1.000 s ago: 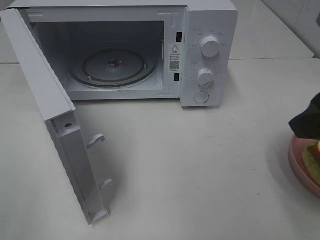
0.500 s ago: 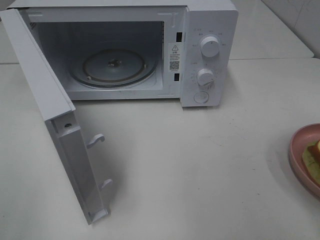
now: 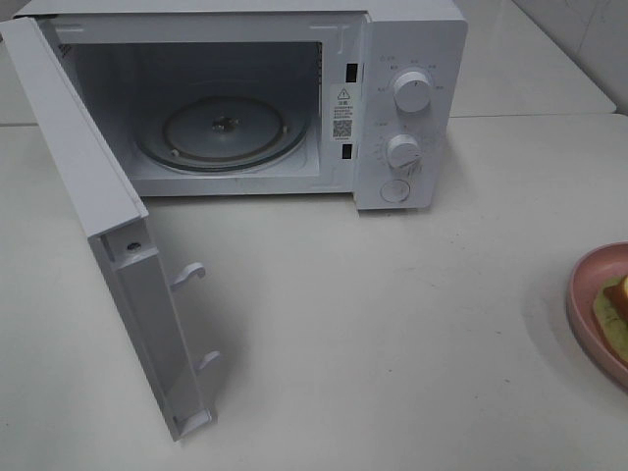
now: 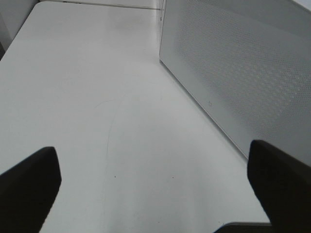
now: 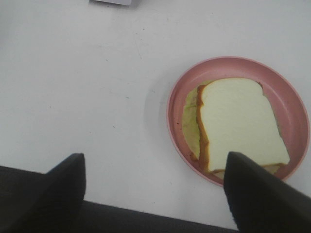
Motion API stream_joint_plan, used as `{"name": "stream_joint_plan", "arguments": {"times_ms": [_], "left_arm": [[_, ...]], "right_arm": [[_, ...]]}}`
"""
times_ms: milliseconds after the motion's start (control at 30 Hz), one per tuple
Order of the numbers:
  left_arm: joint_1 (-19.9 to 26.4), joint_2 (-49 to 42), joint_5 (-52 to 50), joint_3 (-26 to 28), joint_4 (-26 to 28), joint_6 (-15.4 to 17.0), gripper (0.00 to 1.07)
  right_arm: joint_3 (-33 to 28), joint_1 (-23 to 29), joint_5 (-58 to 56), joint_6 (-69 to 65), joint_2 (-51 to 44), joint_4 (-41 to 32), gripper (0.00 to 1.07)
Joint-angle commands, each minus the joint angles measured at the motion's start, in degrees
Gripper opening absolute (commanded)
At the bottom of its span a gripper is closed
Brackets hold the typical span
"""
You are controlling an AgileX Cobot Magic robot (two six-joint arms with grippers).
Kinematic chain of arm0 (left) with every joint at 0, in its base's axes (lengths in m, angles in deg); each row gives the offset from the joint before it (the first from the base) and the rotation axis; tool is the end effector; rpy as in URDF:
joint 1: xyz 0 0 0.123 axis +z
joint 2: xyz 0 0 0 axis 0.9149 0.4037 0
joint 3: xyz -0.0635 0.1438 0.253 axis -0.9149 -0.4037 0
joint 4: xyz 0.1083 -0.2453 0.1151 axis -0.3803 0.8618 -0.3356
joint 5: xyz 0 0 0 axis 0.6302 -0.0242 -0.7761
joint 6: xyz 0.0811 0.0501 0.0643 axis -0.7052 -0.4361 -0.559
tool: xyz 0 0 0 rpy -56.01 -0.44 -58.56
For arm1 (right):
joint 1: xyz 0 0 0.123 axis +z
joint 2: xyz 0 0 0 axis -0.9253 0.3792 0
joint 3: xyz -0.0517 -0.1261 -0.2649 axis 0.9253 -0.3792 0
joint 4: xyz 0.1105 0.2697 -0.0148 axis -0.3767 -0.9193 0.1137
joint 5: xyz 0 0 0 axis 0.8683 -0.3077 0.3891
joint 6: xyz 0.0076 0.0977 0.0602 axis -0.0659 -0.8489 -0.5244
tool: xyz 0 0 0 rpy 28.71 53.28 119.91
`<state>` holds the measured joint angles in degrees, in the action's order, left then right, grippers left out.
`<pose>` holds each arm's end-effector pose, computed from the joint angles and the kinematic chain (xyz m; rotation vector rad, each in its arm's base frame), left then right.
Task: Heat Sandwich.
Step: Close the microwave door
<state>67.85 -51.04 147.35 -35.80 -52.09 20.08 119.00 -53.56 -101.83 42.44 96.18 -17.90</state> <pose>0.0353 -0.0050 0.2891 -0.0253 2.0423 -0.0525 0.1074 0.0179 0.3072 -0.2104 2.3208 0.0492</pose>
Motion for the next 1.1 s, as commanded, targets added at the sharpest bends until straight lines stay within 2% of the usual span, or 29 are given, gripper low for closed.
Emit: {"name": "stream_joint_plan", "arguments": {"times_ms": [33, 433, 567, 867, 1100], "left_arm": [[0.1, -0.3, -0.7, -0.1, 0.5, 0.0, 0.99], [0.1, -0.3, -0.7, -0.1, 0.5, 0.0, 0.99], [0.1, -0.3, -0.7, -0.1, 0.5, 0.0, 0.99], [0.1, -0.3, -0.7, -0.1, 0.5, 0.0, 0.99], [0.1, -0.3, -0.7, -0.1, 0.5, 0.0, 0.99]], "right_arm": [[-1.9, -2.1, 0.2, 0.5, -3.0, -1.0, 0.76], [-8.9, -10.0, 2.8, 0.6, -18.0, -1.8, 0.76], [-8.8, -11.3, 2.8, 0.5, -21.3, -1.8, 0.76], [-8.8, -11.5, 2.8, 0.6, -27.8, -1.8, 0.76], [-8.8, -11.5, 2.8, 0.7, -27.7, -1.8, 0.76]]}}
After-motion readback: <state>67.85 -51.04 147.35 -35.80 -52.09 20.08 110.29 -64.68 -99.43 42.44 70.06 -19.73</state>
